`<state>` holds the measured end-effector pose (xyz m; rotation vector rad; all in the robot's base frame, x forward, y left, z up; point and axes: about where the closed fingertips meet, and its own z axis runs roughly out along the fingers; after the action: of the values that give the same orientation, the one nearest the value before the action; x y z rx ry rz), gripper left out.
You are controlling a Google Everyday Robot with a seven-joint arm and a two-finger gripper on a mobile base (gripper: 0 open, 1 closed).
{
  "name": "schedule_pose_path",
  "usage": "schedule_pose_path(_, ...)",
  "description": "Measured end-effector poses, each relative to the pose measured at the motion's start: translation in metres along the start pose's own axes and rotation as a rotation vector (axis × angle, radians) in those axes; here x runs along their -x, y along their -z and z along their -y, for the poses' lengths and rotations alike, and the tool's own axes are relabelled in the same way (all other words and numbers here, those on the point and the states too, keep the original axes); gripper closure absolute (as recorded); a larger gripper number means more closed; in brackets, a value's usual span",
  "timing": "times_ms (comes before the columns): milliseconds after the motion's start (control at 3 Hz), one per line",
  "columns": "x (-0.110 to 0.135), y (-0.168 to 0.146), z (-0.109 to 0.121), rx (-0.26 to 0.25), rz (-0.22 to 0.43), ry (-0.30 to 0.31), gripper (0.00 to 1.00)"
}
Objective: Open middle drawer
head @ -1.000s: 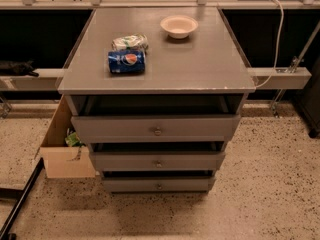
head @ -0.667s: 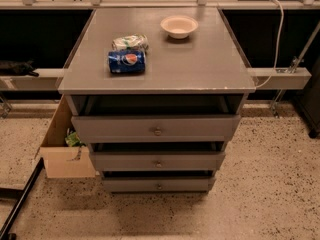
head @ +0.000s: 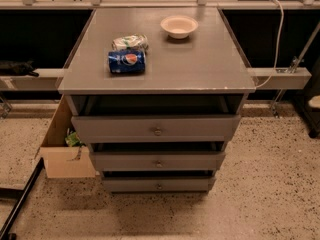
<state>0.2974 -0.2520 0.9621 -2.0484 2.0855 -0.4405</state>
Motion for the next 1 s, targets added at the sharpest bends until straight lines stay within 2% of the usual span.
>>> schedule_pose_path(333,0.035,-0.061,0.025,0.096,-0.06,0.165,0.0)
schedule_pose_path(667,0.041,-0.106,0.044,0.153,-0.085,0.214,0.0)
schedule_pose_path(1000,0.03,-0.11,0.049,0.137,-0.076,0.25,0.0)
